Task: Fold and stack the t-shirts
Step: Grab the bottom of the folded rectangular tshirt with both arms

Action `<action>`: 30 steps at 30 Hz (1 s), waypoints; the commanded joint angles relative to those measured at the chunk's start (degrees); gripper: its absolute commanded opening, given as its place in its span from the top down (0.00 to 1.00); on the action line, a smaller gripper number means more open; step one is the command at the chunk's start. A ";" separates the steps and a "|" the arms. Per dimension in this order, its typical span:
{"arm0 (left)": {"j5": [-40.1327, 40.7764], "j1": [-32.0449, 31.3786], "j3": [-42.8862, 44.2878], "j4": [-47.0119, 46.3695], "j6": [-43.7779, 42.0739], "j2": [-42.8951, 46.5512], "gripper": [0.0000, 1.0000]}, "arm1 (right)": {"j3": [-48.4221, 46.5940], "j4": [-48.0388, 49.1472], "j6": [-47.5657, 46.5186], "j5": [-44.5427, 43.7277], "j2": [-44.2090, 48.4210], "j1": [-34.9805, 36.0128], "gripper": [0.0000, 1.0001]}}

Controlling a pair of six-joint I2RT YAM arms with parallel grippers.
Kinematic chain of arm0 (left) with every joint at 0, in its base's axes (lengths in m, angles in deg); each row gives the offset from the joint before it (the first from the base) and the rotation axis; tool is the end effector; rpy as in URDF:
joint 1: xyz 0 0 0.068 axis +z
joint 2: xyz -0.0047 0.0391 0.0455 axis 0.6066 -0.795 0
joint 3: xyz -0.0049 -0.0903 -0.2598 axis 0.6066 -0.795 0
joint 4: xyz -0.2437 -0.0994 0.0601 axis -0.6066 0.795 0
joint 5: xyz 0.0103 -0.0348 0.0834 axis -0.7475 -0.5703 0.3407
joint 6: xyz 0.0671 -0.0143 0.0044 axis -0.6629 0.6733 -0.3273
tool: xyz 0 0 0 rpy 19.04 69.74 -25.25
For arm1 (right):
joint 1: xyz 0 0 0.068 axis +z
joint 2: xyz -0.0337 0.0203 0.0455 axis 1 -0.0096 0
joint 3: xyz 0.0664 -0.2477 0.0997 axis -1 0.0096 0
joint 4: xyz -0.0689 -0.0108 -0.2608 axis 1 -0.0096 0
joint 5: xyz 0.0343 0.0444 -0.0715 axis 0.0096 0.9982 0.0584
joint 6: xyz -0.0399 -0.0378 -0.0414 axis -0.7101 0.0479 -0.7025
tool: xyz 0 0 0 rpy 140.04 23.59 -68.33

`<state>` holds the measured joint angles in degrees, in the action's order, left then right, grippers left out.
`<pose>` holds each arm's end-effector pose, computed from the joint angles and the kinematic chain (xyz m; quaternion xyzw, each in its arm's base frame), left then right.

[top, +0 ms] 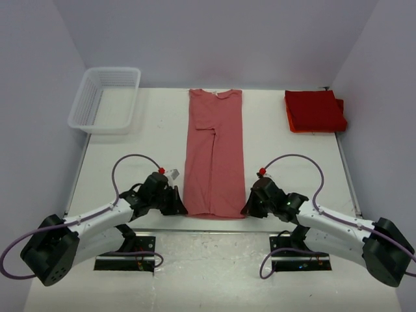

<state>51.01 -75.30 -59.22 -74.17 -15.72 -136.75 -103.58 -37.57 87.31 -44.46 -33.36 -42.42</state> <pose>0.1396 -0.1314 0.1159 -0.0148 0.9337 -0.3304 0.1375 0.1262 0.1368 0.1287 0.0871 0.9470 0.2490 0.1831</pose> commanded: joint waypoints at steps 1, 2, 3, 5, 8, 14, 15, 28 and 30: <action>0.42 -0.28 -0.64 5.96 -0.93 5.41 1.00 | -1.17 -4.96 -0.50 -0.73 4.42 1.40 1.00; 0.50 -0.45 -0.82 7.71 -0.76 6.65 1.00 | -1.26 -5.57 -0.32 -0.73 5.23 1.84 1.00; 0.59 -0.71 -0.91 8.60 -0.32 7.71 1.00 | -1.61 -6.88 -0.15 -1.78 5.93 2.36 1.00; 0.51 -0.89 -1.52 10.35 0.30 10.96 1.00 | -2.31 -8.82 0.56 -2.66 7.43 4.12 1.00; 0.59 -1.24 -1.88 12.38 1.00 14.04 1.00 | -3.45 -11.37 1.00 -4.59 7.96 5.97 1.00; 3.75 -1.60 1.80 14.41 0.30 13.61 1.00 | -8.88 -14.45 -0.40 -9.42 6.13 6.50 1.00; 4.54 -1.51 4.25 14.32 -0.05 12.82 1.00 | -10.30 -14.89 -1.80 -10.30 4.89 6.15 1.00; 4.82 10.25 32.03 12.30 -13.84 -13.19 1.00 | -33.24 -12.70 -21.32 -2.76 -18.13 -12.74 1.00; 4.99 12.19 37.46 13.09 -16.04 -18.19 1.00 | -37.72 -12.52 -23.42 -1.18 -22.86 -15.28 1.00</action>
<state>56.24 -66.29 -28.77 -61.25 -25.77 -150.80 -135.69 -50.68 70.32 -48.46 -51.54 -54.93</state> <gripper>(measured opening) 0.011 0.014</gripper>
